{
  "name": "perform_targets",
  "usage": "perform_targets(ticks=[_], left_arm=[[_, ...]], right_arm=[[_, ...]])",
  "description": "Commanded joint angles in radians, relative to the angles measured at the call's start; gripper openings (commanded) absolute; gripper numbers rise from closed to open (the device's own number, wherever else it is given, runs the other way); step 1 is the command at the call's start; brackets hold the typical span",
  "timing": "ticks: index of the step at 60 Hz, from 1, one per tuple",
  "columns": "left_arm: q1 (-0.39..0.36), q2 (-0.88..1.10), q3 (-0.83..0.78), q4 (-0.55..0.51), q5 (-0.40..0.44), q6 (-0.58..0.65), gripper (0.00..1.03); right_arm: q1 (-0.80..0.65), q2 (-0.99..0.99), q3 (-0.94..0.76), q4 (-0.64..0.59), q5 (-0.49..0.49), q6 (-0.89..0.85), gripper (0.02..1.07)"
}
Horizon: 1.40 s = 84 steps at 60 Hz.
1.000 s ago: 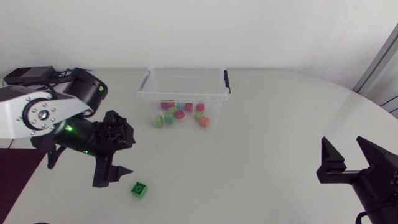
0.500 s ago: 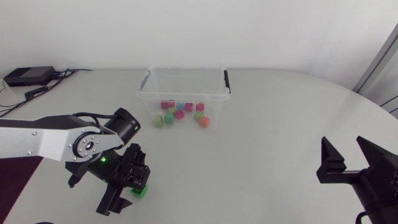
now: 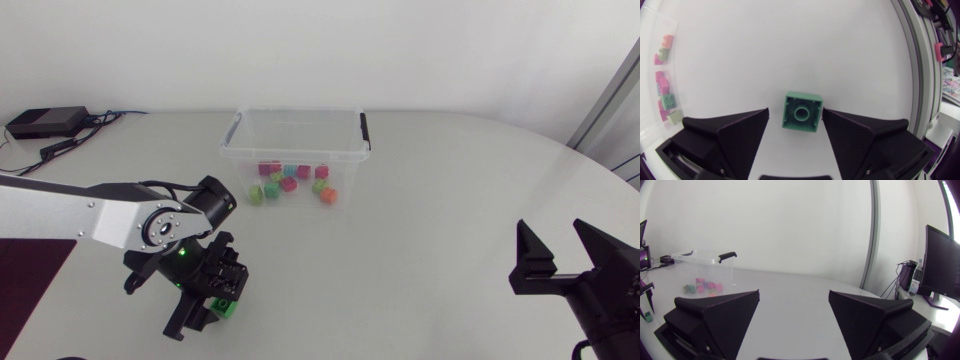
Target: Pick up the duplo bricks and place them in the container
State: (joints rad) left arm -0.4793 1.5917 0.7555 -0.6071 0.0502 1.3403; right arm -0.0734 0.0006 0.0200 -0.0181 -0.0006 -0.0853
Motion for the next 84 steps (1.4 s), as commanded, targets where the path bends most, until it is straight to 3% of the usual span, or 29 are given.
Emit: perform_targets(ticks=[1, 3, 4, 6, 21, 33, 45, 48, 53, 64, 74, 84], left_arm=[[-0.010, 0.021, 0.015, 0.001, -0.001, 0.036, 0.49], [-0.012, 0.019, 0.015, 0.001, -0.001, 0.036, 0.41], [-0.012, 0.014, 0.011, 0.001, 0.000, 0.039, 0.28], [-0.013, 0.008, 0.008, 0.001, 0.007, 0.039, 0.23], [-0.007, -0.064, 0.010, -0.025, 0.023, 0.033, 0.22], [0.031, -0.210, 0.189, -0.148, 0.155, -0.055, 0.22], [0.074, -0.173, 0.358, -0.141, 0.269, -0.213, 0.22], [0.079, -0.151, 0.393, -0.123, 0.292, -0.259, 0.23], [0.090, -0.093, 0.452, 0.046, 0.301, -0.429, 0.24], [0.107, 0.008, 0.555, 0.264, 0.301, -0.668, 0.25], [0.120, 0.100, 0.653, 0.351, 0.275, -0.800, 0.27], [0.123, 0.206, 0.731, 0.457, 0.197, -0.911, 0.28]], right_arm=[[0.004, -0.005, -0.022, 0.014, -0.004, 0.024, 1.02], [0.004, -0.005, -0.022, 0.014, -0.004, 0.022, 1.02], [0.004, -0.005, -0.022, 0.014, -0.004, 0.022, 1.02], [0.004, -0.005, -0.022, 0.014, -0.004, 0.024, 1.02], [0.004, -0.005, -0.022, 0.014, -0.004, 0.022, 1.02], [0.004, -0.007, -0.022, 0.014, -0.004, 0.024, 1.02], [0.004, -0.005, -0.022, 0.014, -0.004, 0.022, 1.02], [0.004, -0.005, -0.022, 0.014, -0.004, 0.022, 1.02], [0.004, -0.005, -0.022, 0.014, -0.004, 0.024, 1.02], [0.003, -0.005, -0.022, 0.014, -0.004, 0.022, 1.02], [0.004, -0.005, -0.022, 0.014, -0.004, 0.022, 1.02], [0.004, -0.005, -0.022, 0.014, -0.004, 0.022, 1.02]])
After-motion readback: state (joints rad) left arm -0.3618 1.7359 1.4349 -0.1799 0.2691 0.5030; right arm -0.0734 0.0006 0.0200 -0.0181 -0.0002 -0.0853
